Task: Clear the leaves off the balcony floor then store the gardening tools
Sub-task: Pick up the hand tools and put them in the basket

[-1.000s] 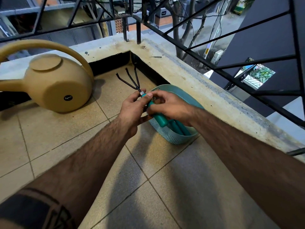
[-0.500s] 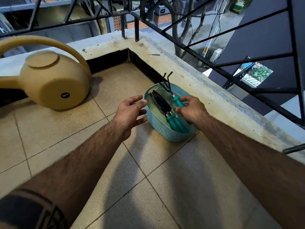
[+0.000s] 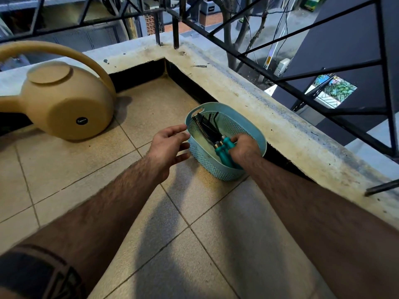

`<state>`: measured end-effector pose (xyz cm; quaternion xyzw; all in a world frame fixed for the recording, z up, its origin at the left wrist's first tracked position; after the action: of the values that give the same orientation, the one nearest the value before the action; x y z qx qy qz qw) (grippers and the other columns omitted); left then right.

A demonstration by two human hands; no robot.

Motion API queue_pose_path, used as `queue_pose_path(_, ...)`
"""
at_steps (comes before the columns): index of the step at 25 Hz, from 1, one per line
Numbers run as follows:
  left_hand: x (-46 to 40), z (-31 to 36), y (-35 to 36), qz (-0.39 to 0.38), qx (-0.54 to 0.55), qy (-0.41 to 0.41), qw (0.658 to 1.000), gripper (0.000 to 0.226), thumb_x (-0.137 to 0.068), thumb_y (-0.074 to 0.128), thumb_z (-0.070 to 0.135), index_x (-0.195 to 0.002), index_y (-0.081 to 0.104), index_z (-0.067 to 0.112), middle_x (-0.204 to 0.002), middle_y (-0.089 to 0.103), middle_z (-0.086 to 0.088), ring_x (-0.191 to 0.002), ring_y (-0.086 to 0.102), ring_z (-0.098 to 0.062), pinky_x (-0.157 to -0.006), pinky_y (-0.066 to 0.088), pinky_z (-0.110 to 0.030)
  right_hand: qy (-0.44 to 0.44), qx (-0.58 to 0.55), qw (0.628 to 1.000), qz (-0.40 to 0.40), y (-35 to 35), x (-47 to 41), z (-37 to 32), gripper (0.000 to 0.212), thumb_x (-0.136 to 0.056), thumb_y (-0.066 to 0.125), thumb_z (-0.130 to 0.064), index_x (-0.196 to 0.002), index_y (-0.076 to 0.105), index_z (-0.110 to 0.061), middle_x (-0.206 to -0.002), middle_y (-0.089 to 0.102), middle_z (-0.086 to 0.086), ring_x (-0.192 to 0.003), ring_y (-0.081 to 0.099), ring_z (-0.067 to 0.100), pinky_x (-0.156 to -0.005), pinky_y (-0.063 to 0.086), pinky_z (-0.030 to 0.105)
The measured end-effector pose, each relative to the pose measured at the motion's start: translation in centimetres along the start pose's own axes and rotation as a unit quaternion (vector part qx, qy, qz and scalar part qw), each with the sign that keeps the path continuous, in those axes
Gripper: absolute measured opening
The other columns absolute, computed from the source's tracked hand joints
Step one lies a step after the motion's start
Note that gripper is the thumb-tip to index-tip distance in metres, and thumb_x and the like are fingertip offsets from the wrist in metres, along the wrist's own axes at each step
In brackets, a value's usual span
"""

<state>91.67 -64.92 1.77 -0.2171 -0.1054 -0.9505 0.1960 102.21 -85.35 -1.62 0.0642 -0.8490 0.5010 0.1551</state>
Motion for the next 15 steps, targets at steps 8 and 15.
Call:
queue_pose_path(8,0.4,0.8,0.6,-0.029,-0.048,0.045,0.997,0.032,-0.099,0.061,0.016,-0.13,0.063,0.021,-0.119,0.067,-0.002,-0.098,0.064,-0.013,-0.082,0.059,-0.032,-0.016,-0.022,1.0,-0.005,0.1,0.4,-0.6,0.046,-0.096,0.061,-0.002,-0.138,0.062,-0.021,-0.141,0.06,0.01,-0.124,0.059,0.03,-0.107,0.05,0.043)
queue_pose_path(15,0.1,1.0,-0.3,-0.005,-0.114,0.103,0.988,0.038,-0.099,0.059,0.014,-0.137,0.058,0.02,-0.125,0.065,0.007,-0.111,0.061,-0.007,-0.092,0.054,-0.03,-0.058,-0.017,0.998,0.02,-1.5,2.0,-1.3,0.045,-0.098,0.059,-0.003,-0.135,0.061,-0.027,-0.139,0.06,0.005,-0.11,0.064,0.022,-0.092,0.056,0.036)
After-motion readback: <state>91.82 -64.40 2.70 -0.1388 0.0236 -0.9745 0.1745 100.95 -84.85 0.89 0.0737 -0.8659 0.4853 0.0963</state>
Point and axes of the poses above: each hand's wrist, its own x-axis away from the middle knuckle, its own y-axis out of the palm, z = x × y, the point moved 7 cm from there along -x, towards the middle knuckle
